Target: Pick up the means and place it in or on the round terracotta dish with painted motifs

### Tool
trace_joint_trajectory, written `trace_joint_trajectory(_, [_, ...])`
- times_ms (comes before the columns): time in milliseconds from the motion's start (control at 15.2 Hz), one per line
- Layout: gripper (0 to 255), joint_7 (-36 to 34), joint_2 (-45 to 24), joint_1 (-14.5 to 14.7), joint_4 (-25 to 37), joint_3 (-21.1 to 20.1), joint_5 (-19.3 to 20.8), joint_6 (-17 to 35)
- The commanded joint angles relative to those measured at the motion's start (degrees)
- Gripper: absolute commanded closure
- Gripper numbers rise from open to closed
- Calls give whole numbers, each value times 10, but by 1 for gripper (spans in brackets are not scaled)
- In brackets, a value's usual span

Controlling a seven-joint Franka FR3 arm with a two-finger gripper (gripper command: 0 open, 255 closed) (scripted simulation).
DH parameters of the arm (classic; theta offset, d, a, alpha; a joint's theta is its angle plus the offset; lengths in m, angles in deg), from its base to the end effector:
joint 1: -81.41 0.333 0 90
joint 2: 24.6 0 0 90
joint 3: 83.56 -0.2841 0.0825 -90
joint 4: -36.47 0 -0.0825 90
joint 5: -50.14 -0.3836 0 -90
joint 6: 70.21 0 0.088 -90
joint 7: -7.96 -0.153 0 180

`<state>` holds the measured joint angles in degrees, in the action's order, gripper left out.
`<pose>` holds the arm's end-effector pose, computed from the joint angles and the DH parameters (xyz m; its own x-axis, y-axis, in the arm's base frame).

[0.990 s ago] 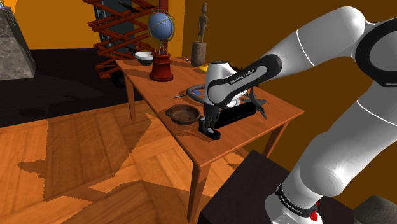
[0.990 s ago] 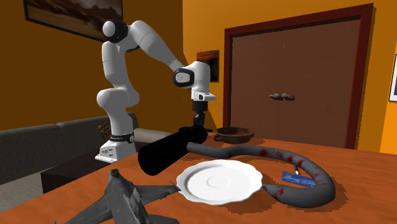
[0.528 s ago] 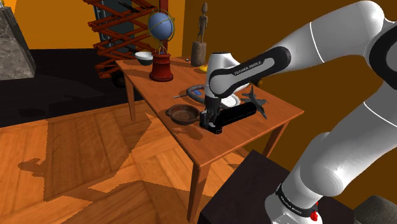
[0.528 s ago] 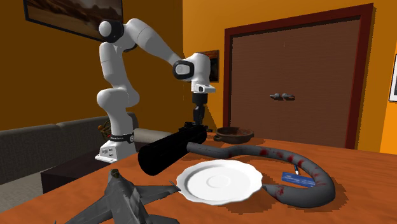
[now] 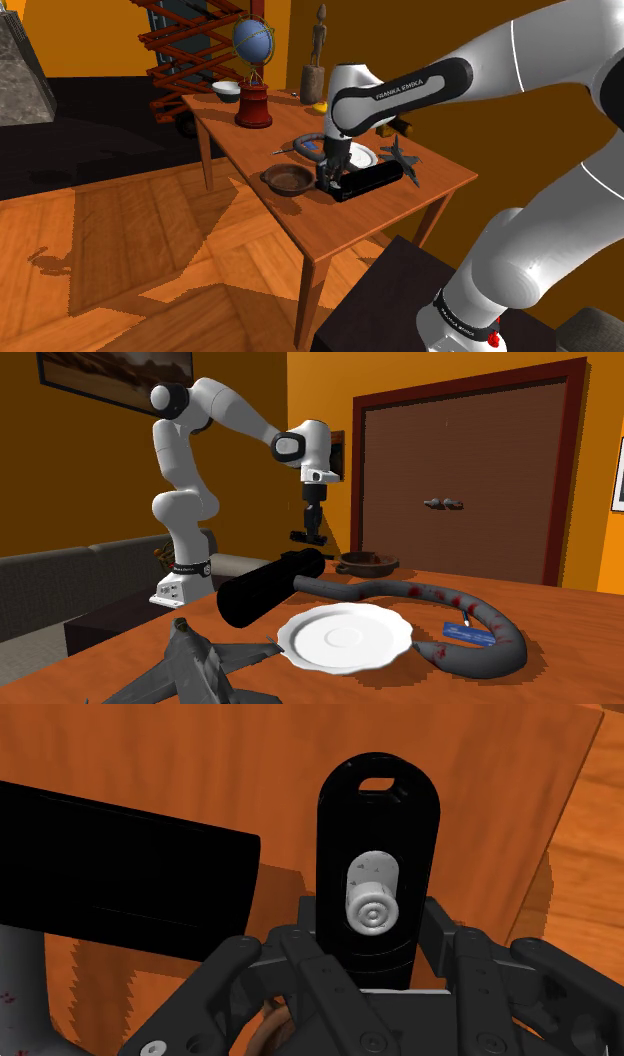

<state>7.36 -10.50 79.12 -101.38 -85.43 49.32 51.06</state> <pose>0.4569 -0.0026 0.3274 0.9987 -0.0265 -0.0434 -0.0267 -0.9996 -0.0035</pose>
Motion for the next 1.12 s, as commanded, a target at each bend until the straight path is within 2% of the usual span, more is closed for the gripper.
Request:
trace_joint_trajectory(0, [255, 0, 9, 0, 8, 0, 0, -17])
trace_joint_trajectory(198, [255, 0, 18, 0, 22, 0, 0, -39])
trace_joint_trajectory(660, [255, -6, -140, 0, 196, -2, 5, -56])
trace_joint_trajectory(1056, [255, -10, -277, 2, 375, -3, 11, -99])
